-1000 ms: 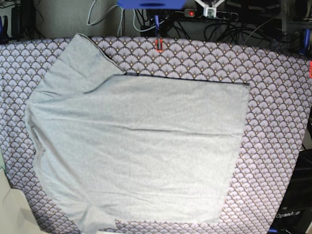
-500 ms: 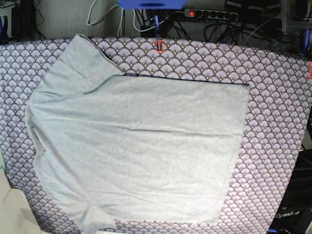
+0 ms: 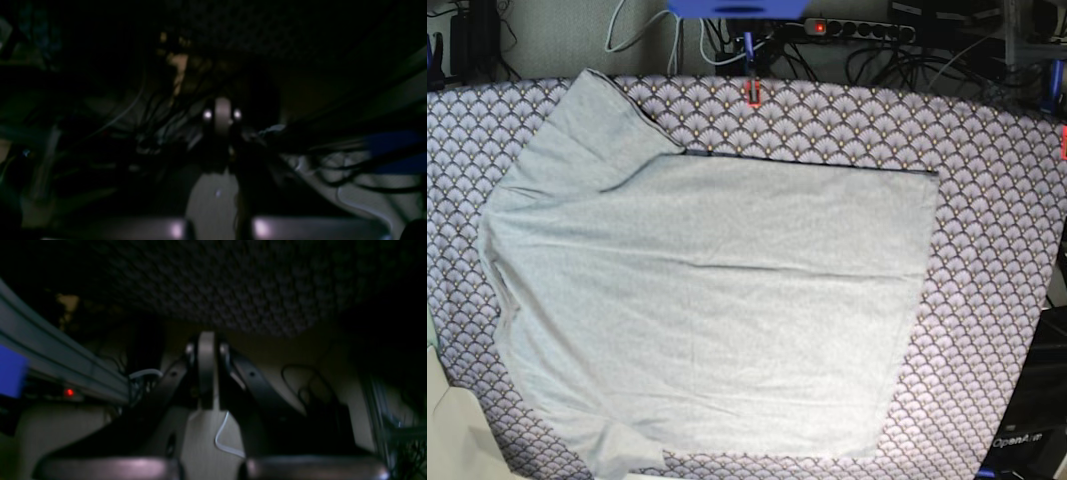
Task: Fold the T-shirt properly
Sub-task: 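Lower both grippers onto the shoulder edge of the grey T-shirt and grasp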
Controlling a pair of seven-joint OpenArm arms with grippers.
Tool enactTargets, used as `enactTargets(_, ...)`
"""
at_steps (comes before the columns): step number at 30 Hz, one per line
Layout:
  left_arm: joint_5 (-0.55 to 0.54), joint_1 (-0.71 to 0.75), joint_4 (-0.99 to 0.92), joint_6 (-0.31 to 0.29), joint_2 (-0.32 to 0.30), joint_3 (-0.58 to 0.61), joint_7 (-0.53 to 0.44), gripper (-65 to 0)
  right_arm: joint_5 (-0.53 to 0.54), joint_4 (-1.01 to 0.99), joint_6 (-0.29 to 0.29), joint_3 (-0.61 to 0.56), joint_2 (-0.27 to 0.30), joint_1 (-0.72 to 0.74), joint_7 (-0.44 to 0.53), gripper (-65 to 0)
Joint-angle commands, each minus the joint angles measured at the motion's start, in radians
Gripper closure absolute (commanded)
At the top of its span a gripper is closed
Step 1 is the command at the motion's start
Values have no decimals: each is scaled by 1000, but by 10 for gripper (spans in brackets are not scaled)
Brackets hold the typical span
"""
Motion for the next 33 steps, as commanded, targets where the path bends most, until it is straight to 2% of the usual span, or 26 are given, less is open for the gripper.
enactTargets(1, -7, 77, 83, 7, -23, -2, -27, 0, 5, 64, 3, 3, 4, -51, 23, 0)
enactTargets(3, -19, 170, 315, 10, -42, -4, 50, 0, 6, 208, 3, 16, 4, -117, -17, 0)
enactTargets(6, -102, 290, 658, 9, -82, -4, 282, 0, 3, 439, 3, 43, 1, -203, -135, 0)
enactTargets(8, -149, 353, 838, 9, -132, -4, 392, 0, 3, 606, 3, 58, -2, -261, -228, 0)
enactTargets(12, -201, 387, 1033, 10, -187, -9, 515, 0, 3, 882, 3, 62, -2, -338, -394, 0)
enactTargets(15, -201, 384, 1122, 10, -183, -78, 634, 0, 3, 1032, 4, 62, -2, -350, -517, 0)
enactTargets(21, -209, 368, 1422, 10, -171, -237, 971, 0, 3, 1313, 7, 83, 9, -335, -808, 0)
enactTargets(24, -203, 305, 1557, 10, -123, -317, 1162, 0, 3, 1410, 7, 88, 14, -281, -945, 0)
enactTargets(27, -203, 193, 1599, 2, -85, -386, 1379, 0, 3, 1445, 7, 86, 58, -211, -1084, 0)
enactTargets(31, -203, 18, 1591, -1, -77, -435, 1644, 0, 6, 1439, 7, 86, 75, -111, -1229, 0)
enactTargets(33, -203, -37, 1584, -1, -77, -454, 1718, 0, 6, 1433, 14, 86, 78, -82, -1272, 0)
